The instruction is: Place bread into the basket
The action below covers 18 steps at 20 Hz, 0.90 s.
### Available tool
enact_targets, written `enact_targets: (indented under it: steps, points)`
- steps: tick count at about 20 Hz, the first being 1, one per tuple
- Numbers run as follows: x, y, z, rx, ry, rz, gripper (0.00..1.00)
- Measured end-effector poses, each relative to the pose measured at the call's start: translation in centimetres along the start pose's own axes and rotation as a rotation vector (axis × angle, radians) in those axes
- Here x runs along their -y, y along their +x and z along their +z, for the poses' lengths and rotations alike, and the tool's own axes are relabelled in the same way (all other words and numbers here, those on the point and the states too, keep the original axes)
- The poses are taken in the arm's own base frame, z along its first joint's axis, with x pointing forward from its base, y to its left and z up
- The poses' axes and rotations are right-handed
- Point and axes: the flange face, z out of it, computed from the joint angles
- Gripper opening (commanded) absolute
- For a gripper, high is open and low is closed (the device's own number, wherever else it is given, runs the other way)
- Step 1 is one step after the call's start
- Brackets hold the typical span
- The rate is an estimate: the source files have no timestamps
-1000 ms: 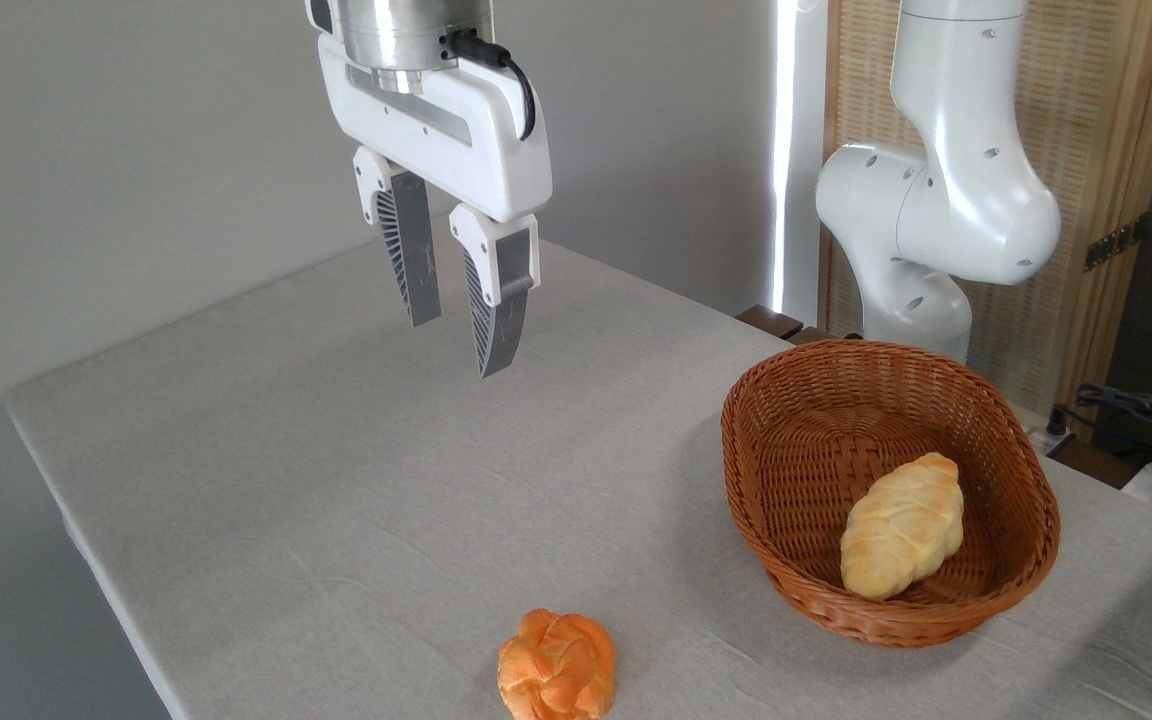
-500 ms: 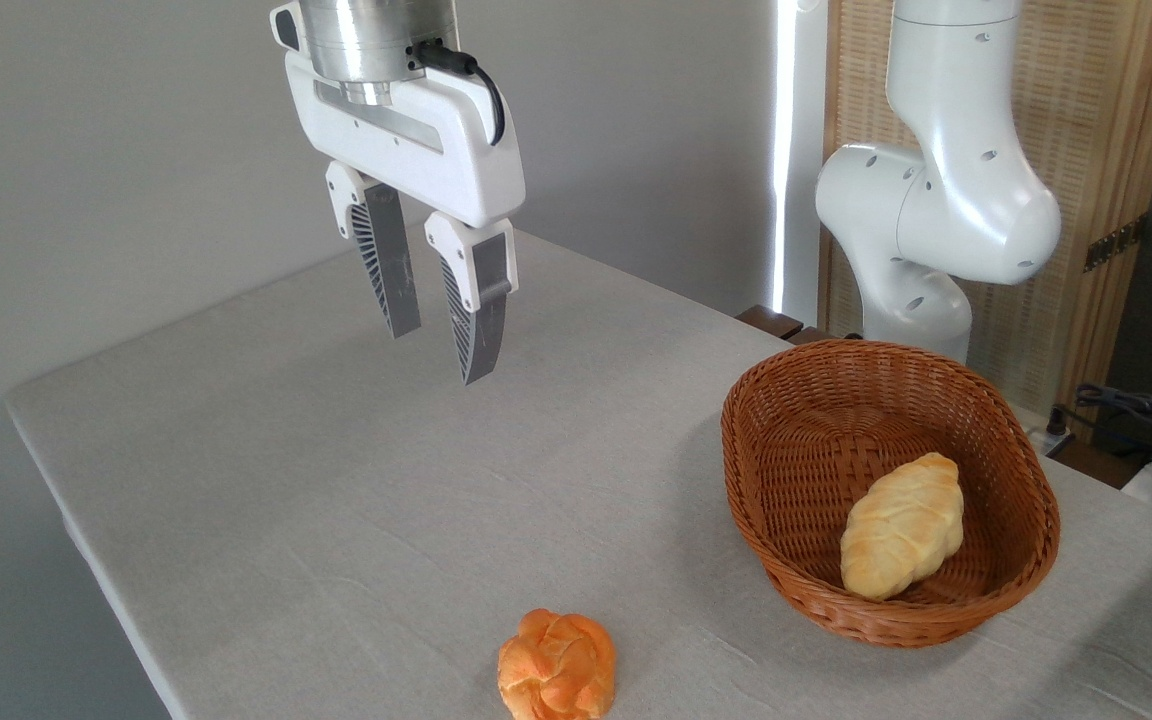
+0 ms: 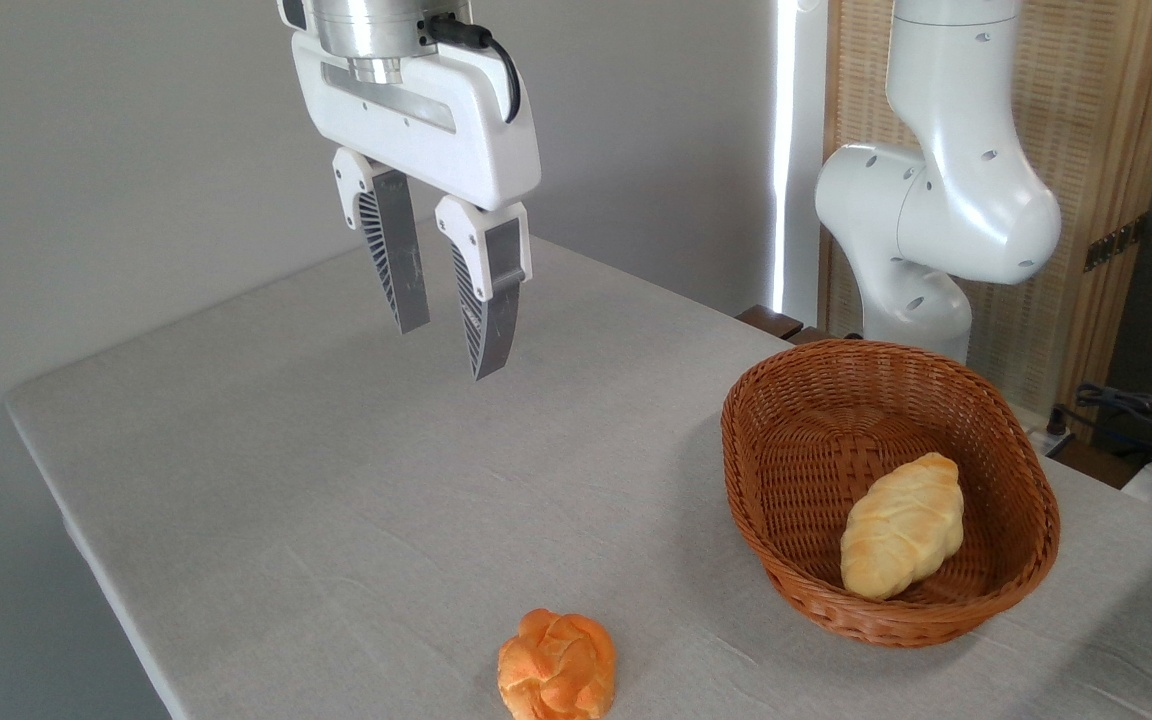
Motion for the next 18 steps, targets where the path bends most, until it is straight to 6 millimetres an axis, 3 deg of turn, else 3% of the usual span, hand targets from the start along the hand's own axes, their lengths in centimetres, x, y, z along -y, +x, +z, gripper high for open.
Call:
enact_targets:
  steps: [9,18]
  points:
    - [-0.14,-0.46,0.36,0.047,-0.01,0.036,1.0]
    - [-0.88,0.3,0.72,0.058,-0.009,0.034,1.0]
